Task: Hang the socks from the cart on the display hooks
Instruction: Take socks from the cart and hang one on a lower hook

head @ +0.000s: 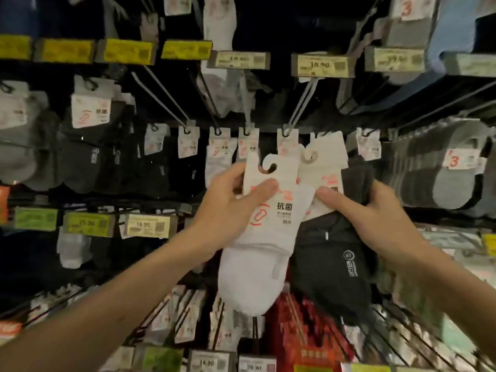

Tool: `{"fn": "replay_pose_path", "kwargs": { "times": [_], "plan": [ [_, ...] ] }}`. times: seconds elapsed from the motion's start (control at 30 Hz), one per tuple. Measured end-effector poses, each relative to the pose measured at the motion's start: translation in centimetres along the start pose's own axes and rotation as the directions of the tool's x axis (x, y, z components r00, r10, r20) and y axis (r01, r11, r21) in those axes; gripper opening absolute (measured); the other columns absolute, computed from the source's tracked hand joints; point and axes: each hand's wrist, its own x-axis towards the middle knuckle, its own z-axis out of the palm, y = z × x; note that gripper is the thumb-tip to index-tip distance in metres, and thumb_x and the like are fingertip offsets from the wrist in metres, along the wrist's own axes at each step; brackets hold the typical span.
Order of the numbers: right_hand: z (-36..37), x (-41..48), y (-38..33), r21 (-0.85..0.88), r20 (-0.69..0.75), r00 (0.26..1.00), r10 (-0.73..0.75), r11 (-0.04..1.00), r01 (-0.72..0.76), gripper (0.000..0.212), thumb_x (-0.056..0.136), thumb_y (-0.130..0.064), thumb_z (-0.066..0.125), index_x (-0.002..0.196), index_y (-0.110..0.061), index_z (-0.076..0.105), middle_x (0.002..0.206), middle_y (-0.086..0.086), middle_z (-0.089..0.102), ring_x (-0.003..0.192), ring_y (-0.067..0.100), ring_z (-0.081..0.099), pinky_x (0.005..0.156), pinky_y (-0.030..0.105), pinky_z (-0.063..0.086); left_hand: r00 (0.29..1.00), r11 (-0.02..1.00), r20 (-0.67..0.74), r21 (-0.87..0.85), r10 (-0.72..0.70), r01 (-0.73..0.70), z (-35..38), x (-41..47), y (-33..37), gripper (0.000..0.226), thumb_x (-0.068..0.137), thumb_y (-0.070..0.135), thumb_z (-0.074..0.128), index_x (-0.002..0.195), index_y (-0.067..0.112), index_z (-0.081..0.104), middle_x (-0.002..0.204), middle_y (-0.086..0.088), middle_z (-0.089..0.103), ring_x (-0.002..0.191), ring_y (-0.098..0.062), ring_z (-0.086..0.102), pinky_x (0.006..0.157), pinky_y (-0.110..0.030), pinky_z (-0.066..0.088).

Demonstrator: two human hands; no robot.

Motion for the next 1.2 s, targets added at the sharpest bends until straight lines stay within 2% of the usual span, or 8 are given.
{"fn": "replay_pose_path", "kwargs": {
  "times": [0.13,0.3,0.47,0.6,0.77,0.87,1.07,1.2],
  "plan": [
    [1.3,3.7,-1.0,0.032,0.064,0.998,-0.02,0.999,0.018,0.019,0.085,-0.025,0.074,0.104,-0.025,0.073,0.1,-0.012,0.077,0.094,0.008,0.074,0.083,0.028,0.058,0.996,1.0,-0.083,0.006,0.023,-0.023,-1.9,2.9,1.8,0.019,0.093,0.016,0.067,0.109,0.026,0.064,0.093,0.005,0.077,0.082,-0.011,0.075,0.064,-0.024,0.059],
    [4.3,6.7,-2.1,0.066,0.095,0.992,-0.078,0.995,0.072,0.011,0.086,-0.021,0.073,0.096,-0.026,0.072,0.09,-0.016,0.077,0.083,0.003,0.074,0.066,0.013,0.056,0.984,0.993,-0.153,0.093,0.091,-0.078,-5.5,5.5,2.8,0.058,0.092,0.015,0.068,0.136,0.041,0.039,0.076,0.023,0.071,0.074,-0.004,0.073,0.058,-0.02,0.056],
    [6.9,8.7,-2.8,0.063,0.061,0.993,-0.097,0.994,0.093,0.016,0.084,-0.023,0.074,0.1,-0.024,0.073,0.09,-0.015,0.077,0.084,0.004,0.074,0.067,0.017,0.057,0.965,0.99,-0.234,0.098,0.119,-0.099,-9.2,8.7,3.7,0.039,0.096,0.018,0.064,0.128,0.037,0.052,0.101,-0.003,0.07,0.072,-0.009,0.073,0.056,-0.02,0.055],
    [8.2,9.7,-3.1,0.033,0.01,0.994,-0.106,0.994,0.106,0.019,0.082,-0.027,0.076,0.1,-0.026,0.072,0.092,-0.014,0.077,0.084,0.005,0.074,0.076,0.027,0.055,0.96,0.988,-0.249,0.115,0.133,-0.107,-11.3,11.1,3.5,0.033,0.1,0.019,0.058,0.128,0.036,0.054,0.106,-0.003,0.068,0.071,-0.007,0.073,0.056,-0.019,0.054],
    [9.1,10.0,-2.9,0.019,-0.016,0.994,-0.104,0.994,0.105,0.02,0.081,-0.027,0.076,0.1,-0.026,0.071,0.092,-0.015,0.077,0.084,0.005,0.074,0.076,0.028,0.055,0.924,0.929,-0.188,0.235,0.332,-0.286,-12.5,12.5,3.2,0.033,0.101,0.019,0.056,0.126,0.041,0.054,0.111,0.004,0.067,0.08,-0.008,0.073,0.061,-0.022,0.057],
    [9.5,10.2,-2.8,0.004,-0.016,0.993,-0.115,0.993,0.115,0.019,0.081,-0.026,0.076,0.1,-0.025,0.072,0.094,-0.014,0.077,0.086,0.005,0.074,0.077,0.027,0.056,0.897,0.885,-0.16,0.303,0.412,-0.352,-12.9,13.7,3.0,0.027,0.1,0.02,0.057,0.126,0.03,0.06,0.115,0.004,0.068,0.084,-0.007,0.072,0.062,-0.021,0.057],
    [9.7,10.6,-2.5,0.014,-0.009,0.992,-0.122,0.992,0.122,0.025,0.079,-0.028,0.075,0.103,-0.023,0.072,0.095,-0.013,0.077,0.088,0.006,0.074,0.076,0.026,0.055,0.883,0.86,-0.182,0.375,0.434,-0.345,-13.4,15.6,2.5,0.034,0.099,0.026,0.06,0.133,0.027,0.06,0.115,0.009,0.068,0.086,-0.004,0.072,0.067,-0.024,0.059],
    [9.6,10.8,-2.3,0.03,-0.006,0.992,-0.128,0.991,0.128,0.031,0.073,-0.032,0.074,0.103,-0.024,0.073,0.094,-0.013,0.078,0.086,0.005,0.074,0.074,0.023,0.055,0.888,0.87,-0.172,0.347,0.427,-0.351,-13.5,16.1,2.3,0.025,0.098,0.023,0.061,0.122,0.03,0.063,0.103,0.009,0.071,0.082,-0.007,0.073,0.066,-0.025,0.06]
  ]
}}
